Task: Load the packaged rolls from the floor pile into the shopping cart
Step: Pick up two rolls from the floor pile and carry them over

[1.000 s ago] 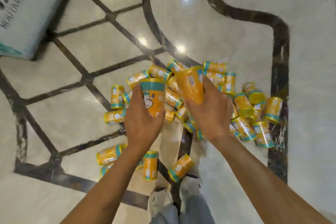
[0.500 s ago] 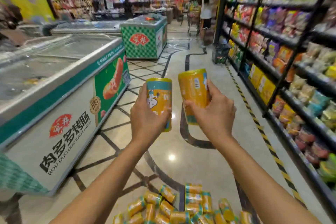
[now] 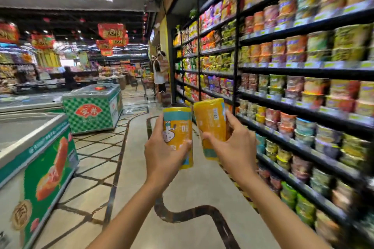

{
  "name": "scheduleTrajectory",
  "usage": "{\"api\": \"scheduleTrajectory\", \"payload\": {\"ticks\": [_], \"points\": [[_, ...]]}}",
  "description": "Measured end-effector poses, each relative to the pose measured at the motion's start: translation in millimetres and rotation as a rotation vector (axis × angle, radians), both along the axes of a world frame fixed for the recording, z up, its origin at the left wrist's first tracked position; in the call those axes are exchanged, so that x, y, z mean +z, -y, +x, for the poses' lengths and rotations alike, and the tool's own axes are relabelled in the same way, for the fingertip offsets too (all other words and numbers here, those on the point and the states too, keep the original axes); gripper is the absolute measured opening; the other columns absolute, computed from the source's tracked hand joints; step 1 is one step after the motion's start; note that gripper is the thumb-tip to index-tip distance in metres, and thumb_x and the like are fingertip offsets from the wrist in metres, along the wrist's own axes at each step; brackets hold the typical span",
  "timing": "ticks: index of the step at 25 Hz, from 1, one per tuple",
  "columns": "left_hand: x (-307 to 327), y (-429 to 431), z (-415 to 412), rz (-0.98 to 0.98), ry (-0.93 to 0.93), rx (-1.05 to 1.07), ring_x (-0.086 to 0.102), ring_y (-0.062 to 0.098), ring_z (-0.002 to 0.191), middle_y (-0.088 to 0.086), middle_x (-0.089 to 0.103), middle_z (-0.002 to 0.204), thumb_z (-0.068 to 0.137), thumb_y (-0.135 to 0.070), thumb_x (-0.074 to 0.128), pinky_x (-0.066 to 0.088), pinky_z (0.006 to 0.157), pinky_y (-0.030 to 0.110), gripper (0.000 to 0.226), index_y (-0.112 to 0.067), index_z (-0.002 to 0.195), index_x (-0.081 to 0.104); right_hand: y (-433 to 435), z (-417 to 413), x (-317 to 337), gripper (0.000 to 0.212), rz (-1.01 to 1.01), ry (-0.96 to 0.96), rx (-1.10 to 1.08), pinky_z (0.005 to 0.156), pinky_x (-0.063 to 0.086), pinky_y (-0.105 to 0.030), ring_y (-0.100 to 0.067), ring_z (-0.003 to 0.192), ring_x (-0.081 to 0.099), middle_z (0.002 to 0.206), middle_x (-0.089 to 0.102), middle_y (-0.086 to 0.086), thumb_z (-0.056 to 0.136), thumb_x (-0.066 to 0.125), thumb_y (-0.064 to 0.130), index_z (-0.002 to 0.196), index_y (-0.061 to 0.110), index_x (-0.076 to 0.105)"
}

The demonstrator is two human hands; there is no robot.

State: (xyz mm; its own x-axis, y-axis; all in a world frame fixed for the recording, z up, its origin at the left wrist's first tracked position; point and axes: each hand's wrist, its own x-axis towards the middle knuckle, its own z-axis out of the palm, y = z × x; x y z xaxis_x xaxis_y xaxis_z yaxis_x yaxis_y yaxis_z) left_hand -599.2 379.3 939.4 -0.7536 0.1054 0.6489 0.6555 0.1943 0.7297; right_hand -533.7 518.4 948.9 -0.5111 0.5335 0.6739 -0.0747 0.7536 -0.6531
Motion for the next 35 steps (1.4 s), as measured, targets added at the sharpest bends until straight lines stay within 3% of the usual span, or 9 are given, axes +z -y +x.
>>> {"api": "scheduleTrajectory", "payload": {"ticks": [4,7,9,13,17,23,28,35], "points": [[-1,-56,49,0.042,0.029,-0.272,0.061,-0.003,0.089,-0.011,0.061,0.106,0.068,-0.018,0.083,0.051,0.083,0.027,0.089,-0.023,0.144,0.037,-31,90,2,0.078,-0.015,-0.040,-0.284,0.089,0.050,-0.032,-0.017,0.098,0.065,0.108,0.070,0.006,0.069,0.076,0.051,0.139,0.029,0.048],[-8,-103,117,0.051,0.088,-0.490,0.061,0.006,0.100,-0.003,0.060,0.121,0.065,-0.021,0.085,0.050,0.093,0.034,0.097,-0.020,0.147,0.033,-52,185,-7,0.084,-0.043,-0.066,-0.508,0.091,0.052,-0.040,-0.018,0.102,0.065,0.115,0.069,0.006,0.067,0.076,0.053,0.141,0.028,0.046],[-8,-133,170,0.050,0.112,-0.632,0.060,0.010,0.106,-0.007,0.059,0.120,0.062,-0.026,0.086,0.050,0.096,0.042,0.101,-0.022,0.147,0.031,-60,250,-10,0.084,-0.075,-0.081,-0.608,0.093,0.052,-0.040,-0.015,0.103,0.065,0.116,0.068,0.008,0.067,0.077,0.050,0.141,0.025,0.046],[-7,-184,285,0.023,0.107,-0.926,0.060,0.004,0.100,-0.015,0.058,0.108,0.069,-0.020,0.083,0.051,0.095,0.039,0.094,-0.023,0.147,0.031,-75,376,-14,0.083,-0.071,-0.123,-0.810,0.090,0.054,-0.042,-0.014,0.099,0.066,0.109,0.069,0.010,0.066,0.077,0.052,0.140,0.026,0.047],[-9,-235,397,0.021,0.113,-1.125,0.058,0.007,0.111,-0.008,0.061,0.123,0.065,-0.025,0.086,0.049,0.097,0.040,0.098,-0.022,0.147,0.033,-97,484,-21,0.085,-0.102,-0.153,-0.957,0.091,0.053,-0.042,-0.017,0.102,0.065,0.107,0.066,0.013,0.066,0.078,0.049,0.141,0.024,0.046],[-28,-318,535,-0.009,0.181,-1.259,0.064,0.007,0.102,-0.009,0.066,0.113,0.056,-0.028,0.087,0.052,0.092,0.043,0.101,-0.022,0.145,0.038,-150,618,-37,0.085,-0.139,-0.167,-1.054,0.091,0.054,-0.040,-0.011,0.098,0.067,0.110,0.067,0.009,0.063,0.083,0.041,0.139,0.020,0.049],[-50,-380,598,-0.109,0.205,-1.296,0.061,0.014,0.108,-0.010,0.063,0.117,0.056,-0.043,0.081,0.051,0.093,0.045,0.104,-0.028,0.146,0.033,-203,687,-54,0.092,-0.203,-0.129,-1.141,0.088,0.054,-0.040,-0.010,0.096,0.068,0.106,0.071,0.011,0.054,0.063,0.067,0.135,0.025,0.053],[-105,-502,623,-0.260,0.242,-1.323,0.066,0.013,0.094,-0.003,0.066,0.112,0.064,-0.024,0.086,0.055,0.086,0.043,0.092,-0.023,0.143,0.038,-321,721,-112,0.089,-0.398,-0.025,-1.224,0.092,0.051,-0.043,-0.017,0.100,0.066,0.099,0.073,0.008,0.055,0.069,0.063,0.135,0.026,0.053]]}}
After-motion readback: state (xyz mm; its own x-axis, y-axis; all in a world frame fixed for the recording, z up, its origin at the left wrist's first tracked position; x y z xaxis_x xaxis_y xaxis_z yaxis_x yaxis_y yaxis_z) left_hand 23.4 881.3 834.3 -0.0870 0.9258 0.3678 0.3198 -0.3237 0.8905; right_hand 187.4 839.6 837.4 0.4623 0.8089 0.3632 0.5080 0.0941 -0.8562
